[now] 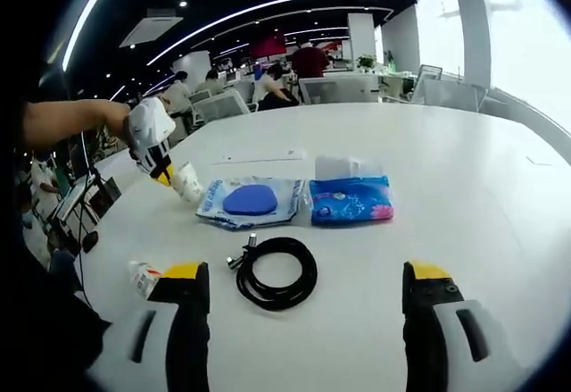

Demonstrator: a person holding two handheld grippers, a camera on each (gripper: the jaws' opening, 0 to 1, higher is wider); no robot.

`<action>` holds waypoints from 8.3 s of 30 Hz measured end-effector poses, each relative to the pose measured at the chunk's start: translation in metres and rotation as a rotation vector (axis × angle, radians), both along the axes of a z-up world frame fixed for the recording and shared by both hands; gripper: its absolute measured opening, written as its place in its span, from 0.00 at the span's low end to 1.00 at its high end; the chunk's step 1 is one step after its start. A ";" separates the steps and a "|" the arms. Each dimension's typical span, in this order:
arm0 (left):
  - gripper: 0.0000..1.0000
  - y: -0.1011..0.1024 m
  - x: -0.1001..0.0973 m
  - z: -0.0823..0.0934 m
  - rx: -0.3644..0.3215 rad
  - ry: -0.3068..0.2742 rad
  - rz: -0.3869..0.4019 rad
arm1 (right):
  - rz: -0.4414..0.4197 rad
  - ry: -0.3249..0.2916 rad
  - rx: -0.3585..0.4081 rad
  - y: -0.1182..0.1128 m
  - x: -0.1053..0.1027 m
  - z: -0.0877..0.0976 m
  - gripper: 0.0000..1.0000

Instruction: Arrange the tabletop items into an orderly group along one side of the table until the central work area is clear of visible clutter.

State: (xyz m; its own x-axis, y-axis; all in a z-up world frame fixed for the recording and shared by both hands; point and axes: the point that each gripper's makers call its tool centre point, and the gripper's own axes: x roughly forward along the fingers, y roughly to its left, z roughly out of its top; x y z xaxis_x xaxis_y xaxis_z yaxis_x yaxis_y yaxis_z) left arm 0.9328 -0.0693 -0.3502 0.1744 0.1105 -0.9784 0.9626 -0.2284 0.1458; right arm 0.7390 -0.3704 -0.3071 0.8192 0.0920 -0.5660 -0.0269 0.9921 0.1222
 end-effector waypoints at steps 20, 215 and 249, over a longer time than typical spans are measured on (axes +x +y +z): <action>0.12 -0.018 -0.005 0.012 -0.088 0.009 0.021 | 0.005 -0.013 0.007 0.000 0.002 0.003 0.86; 0.20 -0.057 -0.213 0.070 -0.664 0.224 0.067 | 1.240 -0.014 -0.197 0.233 -0.027 -0.015 0.42; 0.32 -0.084 -0.218 0.067 -1.181 0.367 0.134 | 1.207 -0.025 -0.173 0.205 -0.039 -0.021 0.32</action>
